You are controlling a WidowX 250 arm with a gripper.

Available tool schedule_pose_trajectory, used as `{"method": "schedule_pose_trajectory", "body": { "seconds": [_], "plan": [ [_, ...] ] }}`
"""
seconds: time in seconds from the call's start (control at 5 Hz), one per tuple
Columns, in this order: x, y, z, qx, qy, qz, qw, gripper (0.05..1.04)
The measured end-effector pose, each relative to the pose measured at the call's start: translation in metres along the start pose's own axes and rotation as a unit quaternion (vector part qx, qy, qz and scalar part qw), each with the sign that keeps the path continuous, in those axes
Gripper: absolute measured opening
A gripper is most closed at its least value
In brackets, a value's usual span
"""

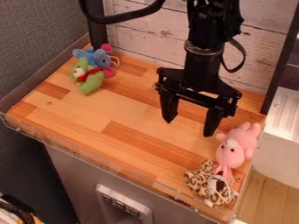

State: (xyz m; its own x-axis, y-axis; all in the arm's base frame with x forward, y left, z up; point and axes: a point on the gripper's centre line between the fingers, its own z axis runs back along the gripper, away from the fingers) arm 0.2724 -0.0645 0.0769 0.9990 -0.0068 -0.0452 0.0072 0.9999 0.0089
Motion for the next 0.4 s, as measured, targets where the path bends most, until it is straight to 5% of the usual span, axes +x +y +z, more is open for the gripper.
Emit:
{"method": "schedule_pose_trajectory", "body": {
  "seconds": [0.4],
  "plan": [
    [0.046,0.05,-0.005,-0.005,0.008,-0.067,0.9977,0.995]
  ]
}}
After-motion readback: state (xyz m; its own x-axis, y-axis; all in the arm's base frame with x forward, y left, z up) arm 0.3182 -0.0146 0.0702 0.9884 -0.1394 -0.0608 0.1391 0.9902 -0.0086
